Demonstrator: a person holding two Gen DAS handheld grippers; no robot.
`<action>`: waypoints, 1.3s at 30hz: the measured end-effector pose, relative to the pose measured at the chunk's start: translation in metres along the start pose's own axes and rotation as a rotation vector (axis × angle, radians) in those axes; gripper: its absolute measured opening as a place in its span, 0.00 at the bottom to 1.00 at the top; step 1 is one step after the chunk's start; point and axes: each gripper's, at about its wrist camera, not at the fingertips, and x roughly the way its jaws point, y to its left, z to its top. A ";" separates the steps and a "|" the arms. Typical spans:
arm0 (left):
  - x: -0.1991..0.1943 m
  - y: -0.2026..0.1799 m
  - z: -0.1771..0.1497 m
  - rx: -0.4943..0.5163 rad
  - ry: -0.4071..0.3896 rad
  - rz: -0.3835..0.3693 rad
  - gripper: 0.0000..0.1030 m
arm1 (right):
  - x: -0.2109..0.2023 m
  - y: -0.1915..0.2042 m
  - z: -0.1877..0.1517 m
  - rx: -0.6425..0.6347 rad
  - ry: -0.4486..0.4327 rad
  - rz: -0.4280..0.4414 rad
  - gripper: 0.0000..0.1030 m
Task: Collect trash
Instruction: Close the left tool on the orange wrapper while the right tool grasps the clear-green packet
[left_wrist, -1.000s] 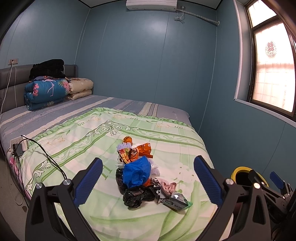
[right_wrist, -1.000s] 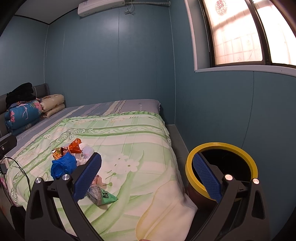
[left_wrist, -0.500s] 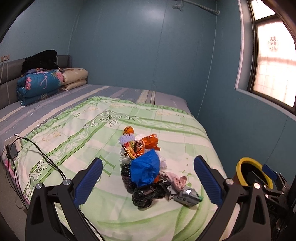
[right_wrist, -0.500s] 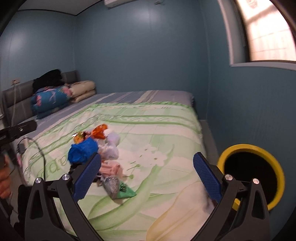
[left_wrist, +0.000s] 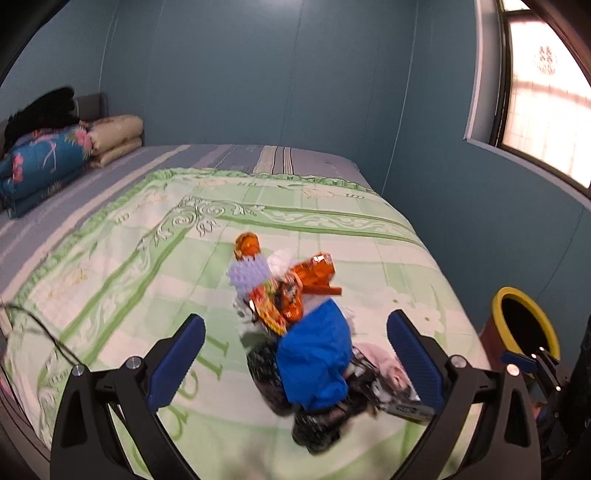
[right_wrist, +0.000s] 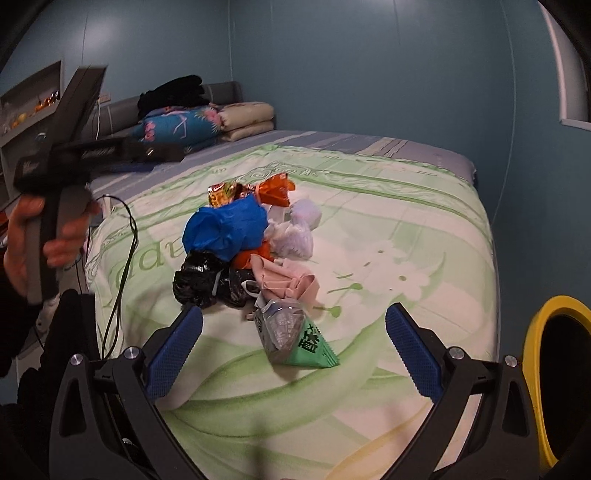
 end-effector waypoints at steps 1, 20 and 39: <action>0.006 -0.003 0.007 0.031 0.004 -0.011 0.92 | 0.005 0.000 0.000 -0.006 0.010 0.006 0.92; 0.125 -0.046 0.066 0.534 0.277 -0.300 0.90 | 0.055 -0.006 0.000 -0.047 0.124 0.086 0.77; 0.193 -0.050 0.051 0.577 0.488 -0.338 0.61 | 0.075 -0.022 -0.008 -0.008 0.235 0.143 0.53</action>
